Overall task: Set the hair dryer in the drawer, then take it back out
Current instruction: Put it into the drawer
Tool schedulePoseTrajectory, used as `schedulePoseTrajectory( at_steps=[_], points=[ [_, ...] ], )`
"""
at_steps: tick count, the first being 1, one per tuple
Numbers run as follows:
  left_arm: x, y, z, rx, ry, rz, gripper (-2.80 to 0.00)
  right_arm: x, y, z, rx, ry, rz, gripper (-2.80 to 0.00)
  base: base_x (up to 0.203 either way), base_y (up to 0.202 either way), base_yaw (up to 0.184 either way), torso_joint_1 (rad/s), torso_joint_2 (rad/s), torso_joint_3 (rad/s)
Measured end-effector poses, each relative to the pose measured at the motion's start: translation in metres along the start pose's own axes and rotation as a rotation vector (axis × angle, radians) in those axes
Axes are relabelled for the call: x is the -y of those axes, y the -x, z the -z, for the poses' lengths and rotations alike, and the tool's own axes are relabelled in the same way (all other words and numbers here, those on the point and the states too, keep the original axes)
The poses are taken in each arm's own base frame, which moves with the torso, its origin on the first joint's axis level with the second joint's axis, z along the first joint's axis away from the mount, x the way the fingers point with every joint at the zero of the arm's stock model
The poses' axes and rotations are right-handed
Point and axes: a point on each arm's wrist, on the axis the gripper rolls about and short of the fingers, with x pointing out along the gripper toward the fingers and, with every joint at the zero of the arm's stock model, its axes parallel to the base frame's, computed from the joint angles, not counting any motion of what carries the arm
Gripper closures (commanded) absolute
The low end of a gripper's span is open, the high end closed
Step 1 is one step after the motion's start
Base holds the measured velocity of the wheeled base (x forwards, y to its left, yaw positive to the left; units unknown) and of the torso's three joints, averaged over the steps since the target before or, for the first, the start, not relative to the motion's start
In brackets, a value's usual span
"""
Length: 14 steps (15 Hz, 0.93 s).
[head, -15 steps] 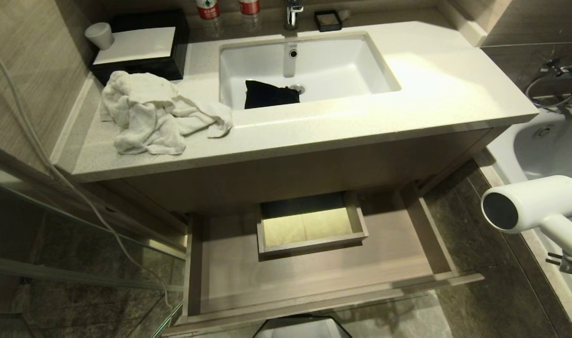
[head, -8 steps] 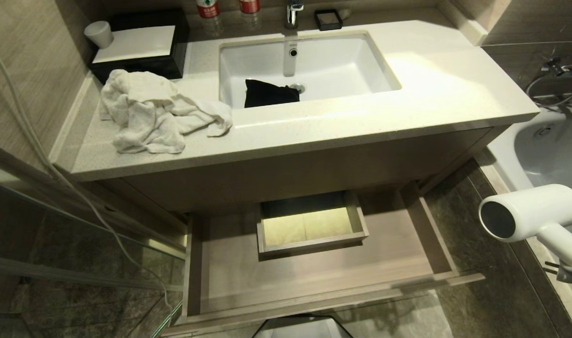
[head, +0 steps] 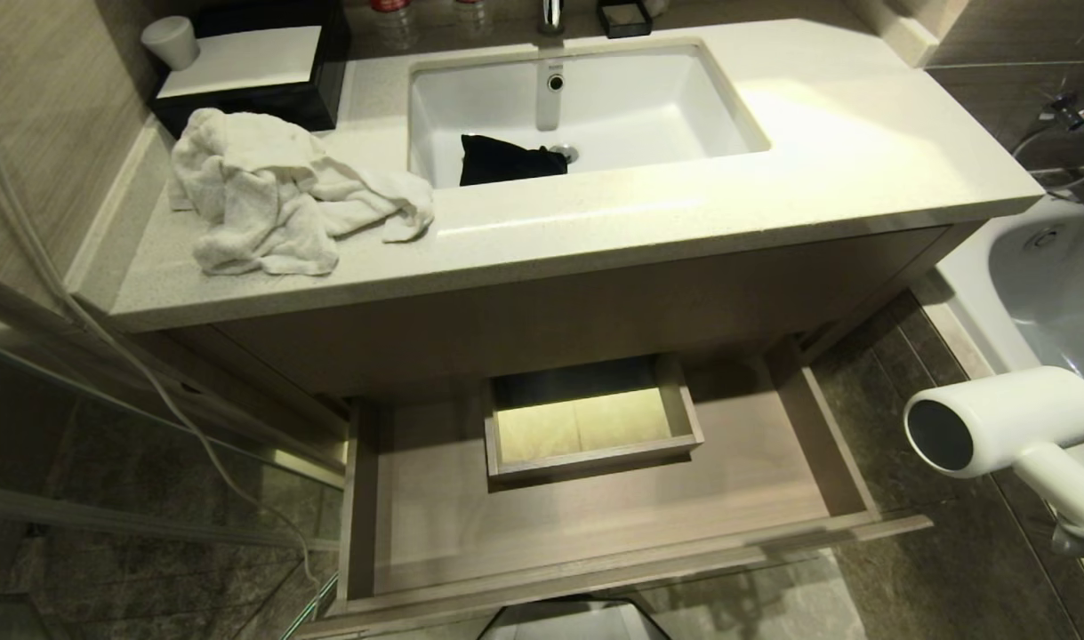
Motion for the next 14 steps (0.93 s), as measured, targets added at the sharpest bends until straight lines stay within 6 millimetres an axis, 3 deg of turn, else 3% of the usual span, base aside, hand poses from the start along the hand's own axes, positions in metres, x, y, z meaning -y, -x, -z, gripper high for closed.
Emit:
schedulePoseTrajectory(
  at_steps=[14],
  points=[
    [0.0,0.0,-0.0001,0.001,0.0,0.0,0.0,-0.0033,-0.0012,0.0073,0.034,0.012,0.017,0.0,0.0,0.0,0.0,-0.176,0.34,0.16]
  ],
)
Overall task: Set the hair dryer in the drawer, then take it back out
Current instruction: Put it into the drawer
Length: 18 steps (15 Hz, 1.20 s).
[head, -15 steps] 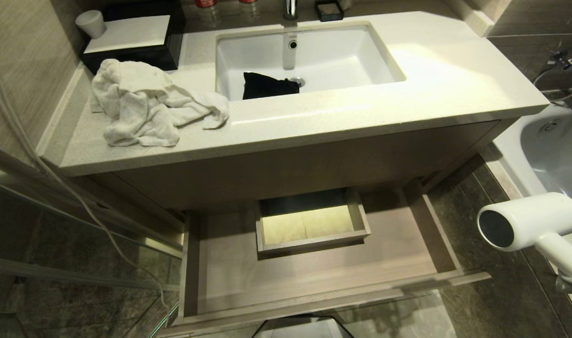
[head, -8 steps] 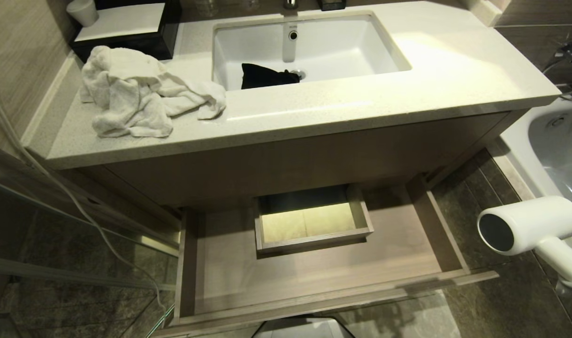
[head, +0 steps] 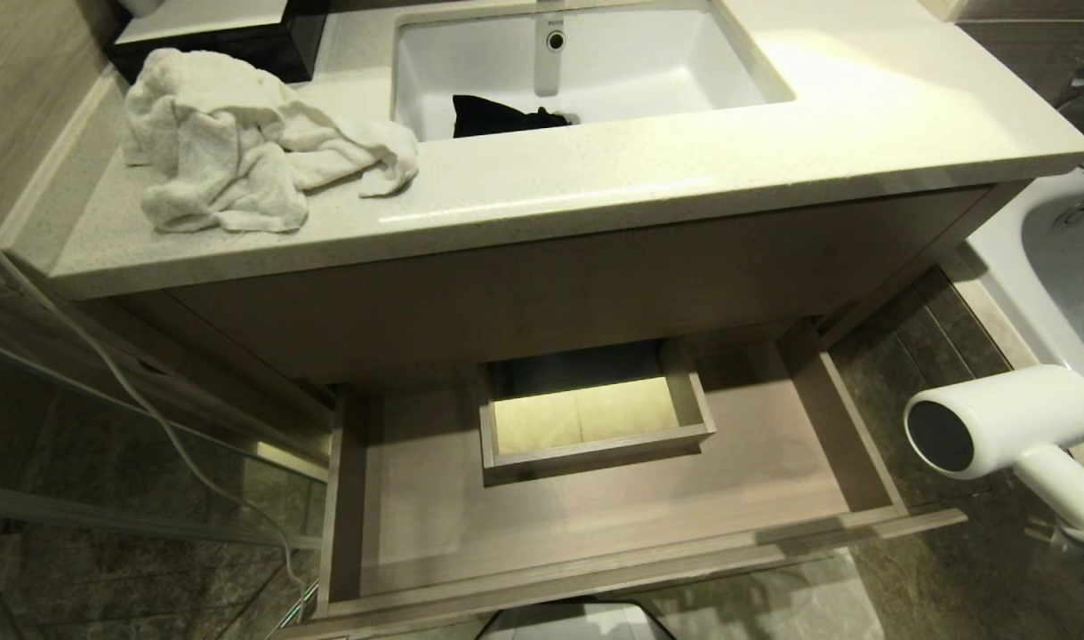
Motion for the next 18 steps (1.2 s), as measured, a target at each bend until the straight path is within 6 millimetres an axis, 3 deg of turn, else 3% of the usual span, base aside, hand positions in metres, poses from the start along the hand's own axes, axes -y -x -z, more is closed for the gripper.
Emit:
schedulePoseTrajectory(
  at_steps=[11,18],
  points=[
    [0.0,0.0,0.0,-0.001,0.0,0.0,0.0,-0.005,0.001,0.009,0.005,0.018,0.001,0.0,0.0,0.0,0.0,-0.271,0.5,0.229],
    [0.0,0.0,0.0,0.0,0.0,0.0,0.0,-0.007,0.0,0.014,-0.013,0.05,-0.007,0.0,0.0,0.0,0.0,-0.033,0.06,0.03]
  ],
)
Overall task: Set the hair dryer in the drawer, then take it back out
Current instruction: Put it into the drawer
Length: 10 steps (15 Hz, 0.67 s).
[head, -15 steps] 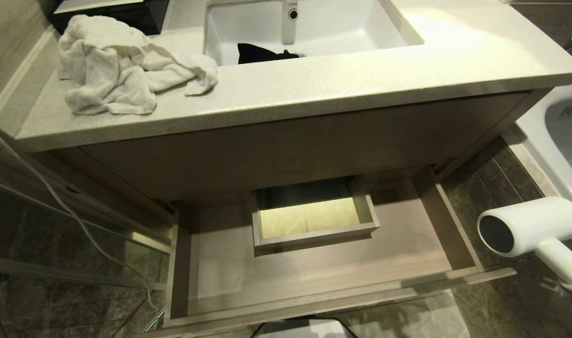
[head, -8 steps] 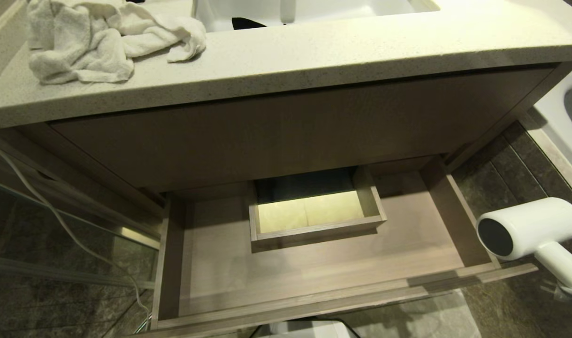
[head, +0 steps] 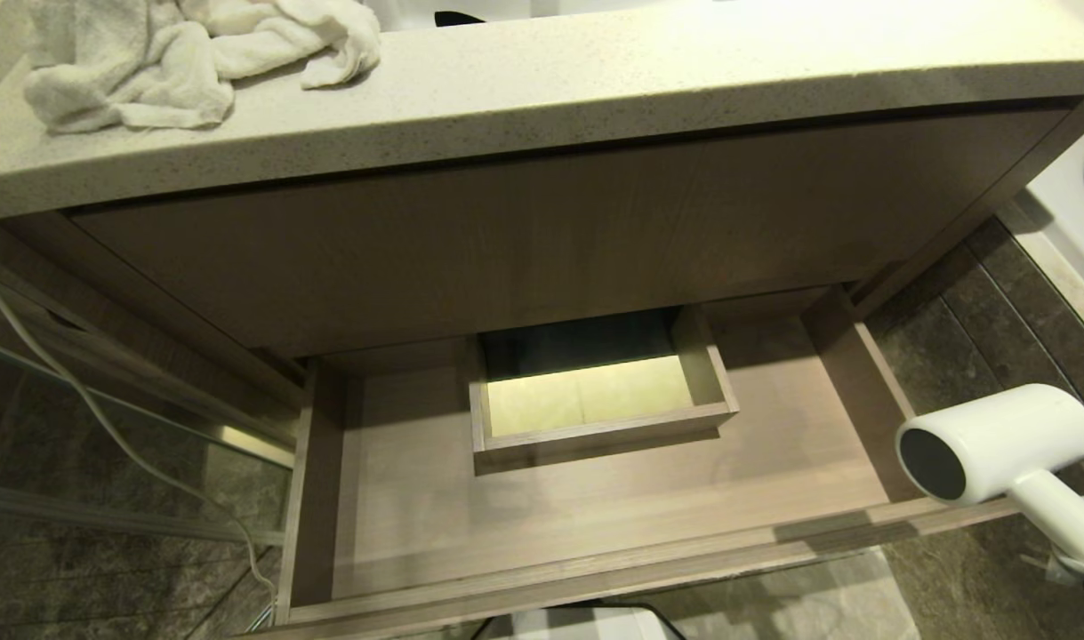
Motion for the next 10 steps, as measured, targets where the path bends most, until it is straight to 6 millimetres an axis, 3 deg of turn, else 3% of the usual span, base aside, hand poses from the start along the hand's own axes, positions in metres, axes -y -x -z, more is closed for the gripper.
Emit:
schedulePoseTrajectory(
  at_steps=[2,7,10],
  points=[
    [0.0,0.0001,-0.0003,0.002,0.001,0.0,0.0,-0.0002,-0.0019,0.0016,-0.011,-0.003,-0.005,0.0,0.0,0.0,0.0,-0.047,0.08,0.038],
    [0.0,0.0,0.0,0.0,0.0,0.0,0.0,0.0,-0.005,0.004,-0.035,0.007,-0.006,0.0,0.0,0.0,0.0,-0.24,0.41,0.183],
    [0.0,0.0,0.0,0.0,0.0,0.0,0.0,0.0018,-0.0089,0.0044,-0.063,-0.004,-0.011,0.0,0.0,0.0,0.0,-0.113,0.2,0.085]
  ],
)
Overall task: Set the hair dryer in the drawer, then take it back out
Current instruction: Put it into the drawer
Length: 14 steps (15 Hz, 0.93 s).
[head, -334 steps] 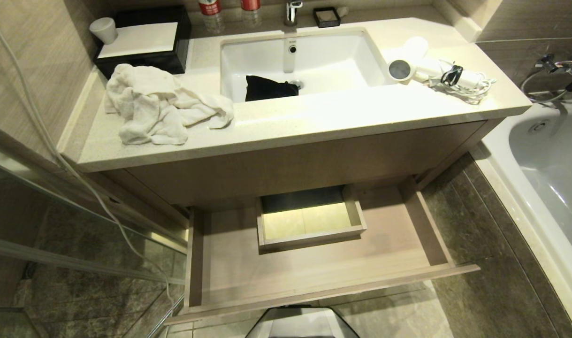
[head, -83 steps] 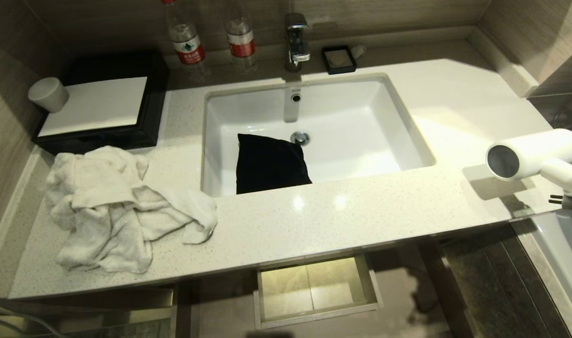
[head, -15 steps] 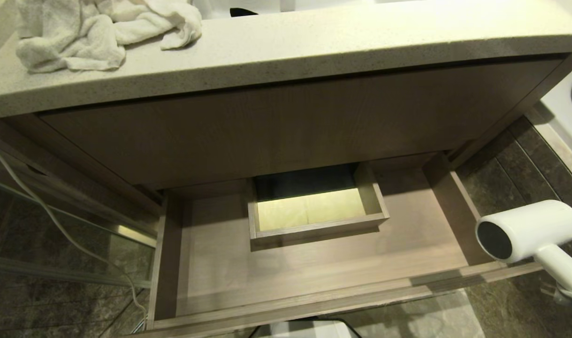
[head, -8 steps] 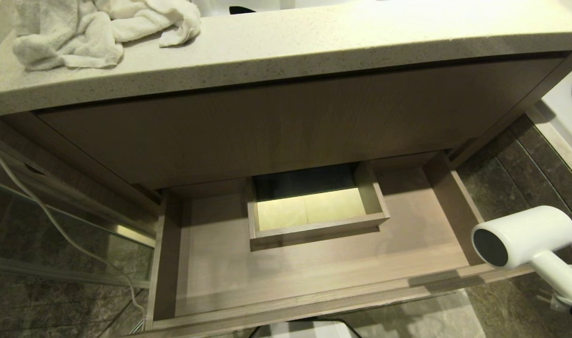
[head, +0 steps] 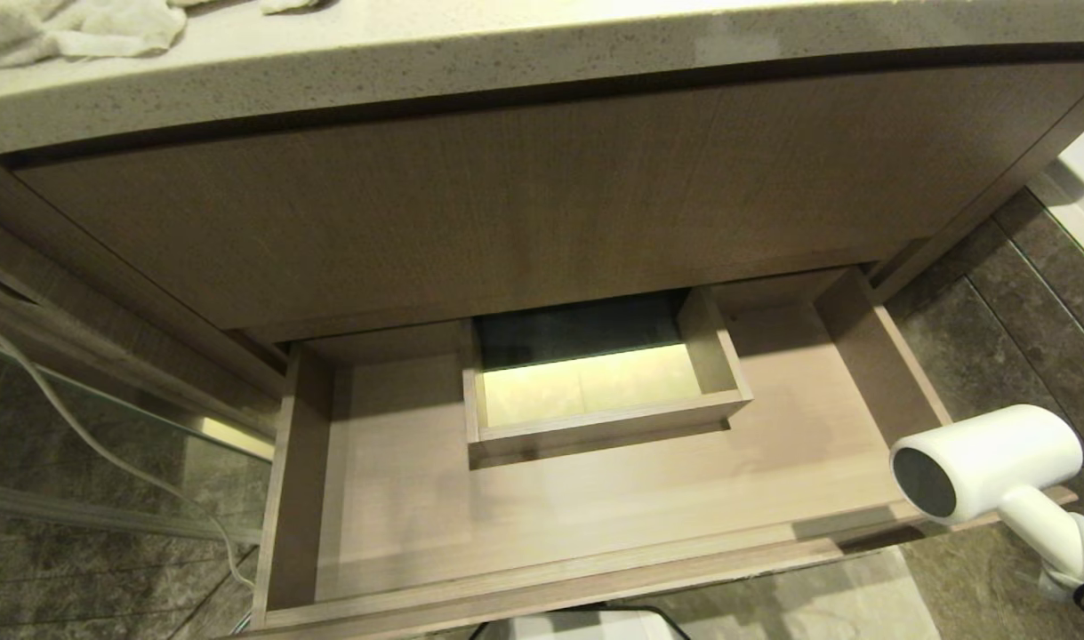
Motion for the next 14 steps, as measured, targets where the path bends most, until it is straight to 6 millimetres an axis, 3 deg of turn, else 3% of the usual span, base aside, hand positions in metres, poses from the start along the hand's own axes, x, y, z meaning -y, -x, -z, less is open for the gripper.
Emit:
schedulePoseTrajectory(
  at_steps=[4,8,14],
  points=[
    [0.0,0.0,0.0,0.0,0.0,0.0,0.0,0.008,-0.01,-0.004,-0.069,-0.054,-0.002,0.0,0.0,0.0,0.0,-0.015,0.02,0.009],
    [0.0,0.0,0.0,0.0,0.0,0.0,0.0,0.03,-0.032,-0.017,-0.247,-0.149,-0.087,0.0,0.0,0.0,0.0,0.0,0.0,0.0],
    [0.0,0.0,0.0,0.0,0.0,0.0,0.0,0.099,-0.098,-0.076,-0.312,-0.218,-0.194,0.0,0.0,0.0,0.0,0.0,0.0,0.0]
  ],
)
